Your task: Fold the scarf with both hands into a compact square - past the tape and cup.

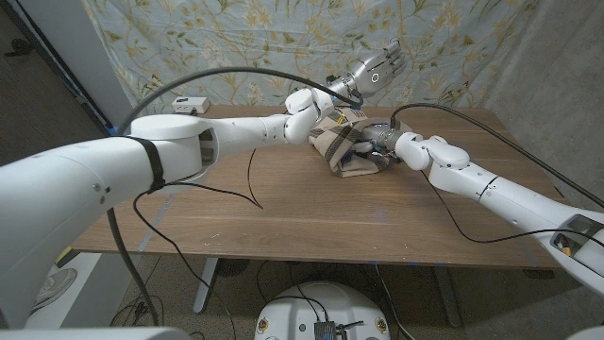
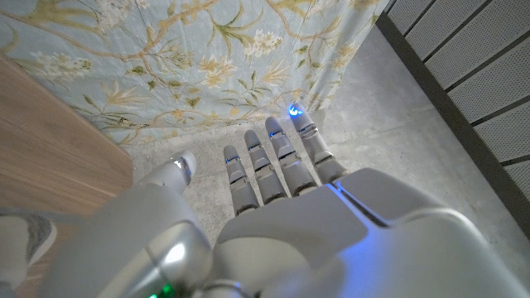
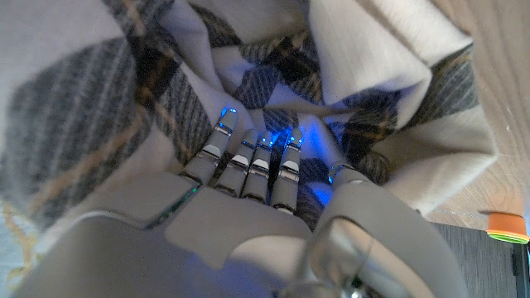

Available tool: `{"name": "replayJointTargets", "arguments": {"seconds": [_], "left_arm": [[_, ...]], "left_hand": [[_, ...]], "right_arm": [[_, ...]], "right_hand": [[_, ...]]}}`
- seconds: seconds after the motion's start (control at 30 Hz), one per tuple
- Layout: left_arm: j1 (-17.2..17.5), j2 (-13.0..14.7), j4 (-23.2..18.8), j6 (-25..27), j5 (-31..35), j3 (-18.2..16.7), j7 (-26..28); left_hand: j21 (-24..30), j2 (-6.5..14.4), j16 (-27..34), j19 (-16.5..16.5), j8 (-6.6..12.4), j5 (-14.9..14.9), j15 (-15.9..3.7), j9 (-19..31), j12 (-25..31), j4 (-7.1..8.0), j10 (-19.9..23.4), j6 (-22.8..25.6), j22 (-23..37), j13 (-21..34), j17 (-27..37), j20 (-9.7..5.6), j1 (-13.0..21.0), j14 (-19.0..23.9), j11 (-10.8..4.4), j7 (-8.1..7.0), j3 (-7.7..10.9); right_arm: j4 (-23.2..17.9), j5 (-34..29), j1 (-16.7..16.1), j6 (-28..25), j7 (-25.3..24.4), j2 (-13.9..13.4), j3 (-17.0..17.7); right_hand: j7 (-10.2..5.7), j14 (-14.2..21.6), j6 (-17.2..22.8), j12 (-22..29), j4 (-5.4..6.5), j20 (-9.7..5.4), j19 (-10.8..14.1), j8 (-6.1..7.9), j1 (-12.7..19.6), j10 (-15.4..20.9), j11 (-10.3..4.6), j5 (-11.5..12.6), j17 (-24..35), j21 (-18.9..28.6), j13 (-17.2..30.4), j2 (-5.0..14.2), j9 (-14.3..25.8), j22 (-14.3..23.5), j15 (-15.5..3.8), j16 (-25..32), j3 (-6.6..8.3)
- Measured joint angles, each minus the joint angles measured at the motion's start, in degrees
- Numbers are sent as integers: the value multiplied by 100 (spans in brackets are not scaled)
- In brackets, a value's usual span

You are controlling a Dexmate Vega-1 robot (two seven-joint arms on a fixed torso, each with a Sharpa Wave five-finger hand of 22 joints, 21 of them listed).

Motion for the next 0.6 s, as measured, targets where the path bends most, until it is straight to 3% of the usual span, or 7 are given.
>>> {"name": "replayJointTargets", "arguments": {"seconds": [0.2,0.23,0.3,0.33,0.6], "left_arm": [[264,196,-274,69,54,-309,-63],[313,229,-316,104,95,-365,-100],[371,273,-365,104,95,-430,-100],[426,316,-415,130,152,-497,-133],[710,560,-746,152,224,-840,-180]], "left_hand": [[-5,0,0,0,0,0,0,0,8,-21,0,56,0,-14,-28,-1,0,0,0,10,21],[-5,0,0,0,0,0,0,0,27,-40,0,56,0,-24,-31,0,0,0,0,10,33],[-5,0,0,0,0,0,0,0,28,-67,1,55,0,-27,-31,-1,0,0,0,10,23],[-5,0,0,0,0,0,0,1,28,-67,1,55,0,-27,-31,-1,0,0,0,10,23],[-48,-38,-1,0,22,0,0,1,28,-66,1,55,27,-54,-59,-1,-37,0,-1,10,23]], "right_arm": [[-321,-80,-110,-281,59,-141,125],[-580,-87,-213,-315,66,-264,243],[-580,-105,-213,-437,91,-264,243],[-860,-113,-353,-523,110,-415,386],[-1443,-123,-716,-977,174,-757,744]], "right_hand": [[0,0,0,0,-16,0,0,0,-23,0,0,0,0,0,0,-23,0,0,0,0,16],[0,0,0,0,-16,0,0,0,-23,0,0,0,0,0,0,-23,0,0,0,0,16],[0,0,0,0,-16,0,0,0,-23,0,0,0,0,0,0,-23,0,0,0,0,16],[0,0,0,0,-16,0,0,0,-23,0,0,0,0,0,0,-23,0,0,0,0,16],[0,0,0,0,-16,31,31,0,-23,0,0,0,-26,-46,-1,-23,0,-1,0,0,16]]}}
